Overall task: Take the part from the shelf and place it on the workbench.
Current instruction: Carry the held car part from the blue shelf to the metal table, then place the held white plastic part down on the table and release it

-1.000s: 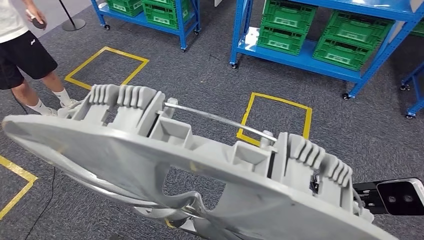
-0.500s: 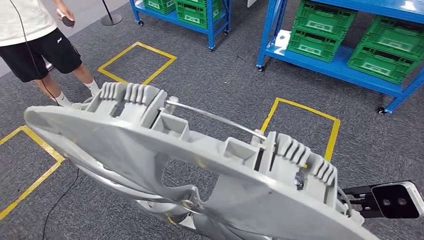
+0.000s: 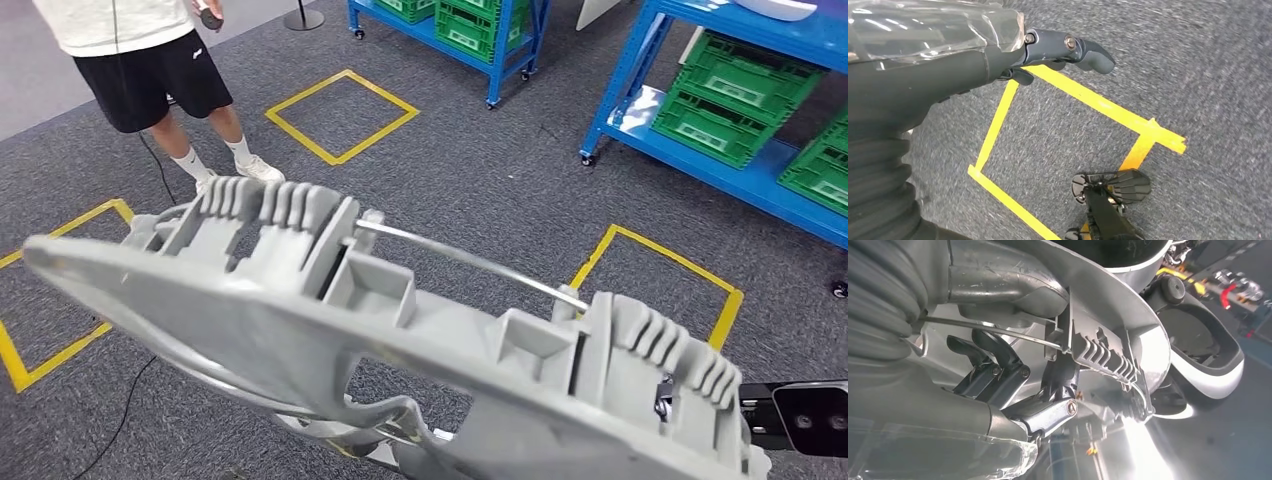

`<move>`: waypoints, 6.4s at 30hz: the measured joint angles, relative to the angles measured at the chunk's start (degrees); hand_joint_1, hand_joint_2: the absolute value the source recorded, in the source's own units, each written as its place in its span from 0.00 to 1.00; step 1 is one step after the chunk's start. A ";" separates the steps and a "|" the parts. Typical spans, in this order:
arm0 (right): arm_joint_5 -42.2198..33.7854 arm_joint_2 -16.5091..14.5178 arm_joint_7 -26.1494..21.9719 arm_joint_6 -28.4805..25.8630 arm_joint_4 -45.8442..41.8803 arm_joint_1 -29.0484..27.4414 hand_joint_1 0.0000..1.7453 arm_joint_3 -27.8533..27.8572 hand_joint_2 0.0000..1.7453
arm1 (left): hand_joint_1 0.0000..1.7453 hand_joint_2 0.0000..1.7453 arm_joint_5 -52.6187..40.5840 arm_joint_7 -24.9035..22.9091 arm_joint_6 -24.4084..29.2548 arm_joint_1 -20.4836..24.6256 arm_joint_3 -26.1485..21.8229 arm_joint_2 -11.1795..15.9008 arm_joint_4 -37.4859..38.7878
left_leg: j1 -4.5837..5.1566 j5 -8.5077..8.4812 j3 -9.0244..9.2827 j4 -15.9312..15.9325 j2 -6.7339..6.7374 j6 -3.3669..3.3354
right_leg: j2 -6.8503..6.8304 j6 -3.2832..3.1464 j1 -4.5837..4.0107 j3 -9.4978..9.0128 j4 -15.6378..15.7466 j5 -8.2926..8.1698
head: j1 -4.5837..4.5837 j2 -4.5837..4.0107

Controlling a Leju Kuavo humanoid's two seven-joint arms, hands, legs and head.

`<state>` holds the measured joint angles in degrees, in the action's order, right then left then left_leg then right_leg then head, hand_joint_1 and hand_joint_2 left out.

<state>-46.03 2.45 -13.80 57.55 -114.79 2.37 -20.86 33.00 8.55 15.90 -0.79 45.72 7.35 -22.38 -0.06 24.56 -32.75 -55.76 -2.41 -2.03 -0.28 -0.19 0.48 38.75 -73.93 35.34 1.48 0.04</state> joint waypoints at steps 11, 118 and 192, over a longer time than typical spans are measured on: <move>-0.43 -0.25 -1.99 -1.38 -0.05 1.17 1.00 0.72 1.00 | 0.00 1.00 2.05 0.18 0.33 -0.95 -0.56 0.43 -0.86 | -0.10 2.41 -2.74 -4.75 -1.49 2.44 | 0.90 -0.77 0.45 -7.11 16.23 -7.91 | 0.28 0.00; 2.96 0.49 -3.79 -1.89 -1.45 0.06 1.00 1.66 1.00 | 0.00 1.00 1.53 0.35 -1.85 -0.21 4.43 3.15 -4.49 | 0.26 0.26 -0.97 -1.41 3.52 0.05 | -3.33 -0.09 -0.30 -5.76 12.40 -5.49 | -0.08 0.00; 3.85 1.01 -4.09 -2.12 -1.34 1.59 1.00 1.91 1.00 | 0.00 1.00 1.65 1.15 -3.39 0.95 4.46 1.62 -1.49 | -0.66 0.03 -1.54 -1.80 -4.76 1.99 | 2.76 1.31 0.98 -5.19 15.32 -9.14 | -0.79 0.00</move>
<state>-42.17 3.46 -17.90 55.43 -116.13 3.97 -18.95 34.65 9.70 12.51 0.16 50.18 8.97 -23.86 -0.72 24.59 -34.28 -57.56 -7.17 -0.04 2.48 1.12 1.45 33.56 -58.61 26.20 0.68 0.04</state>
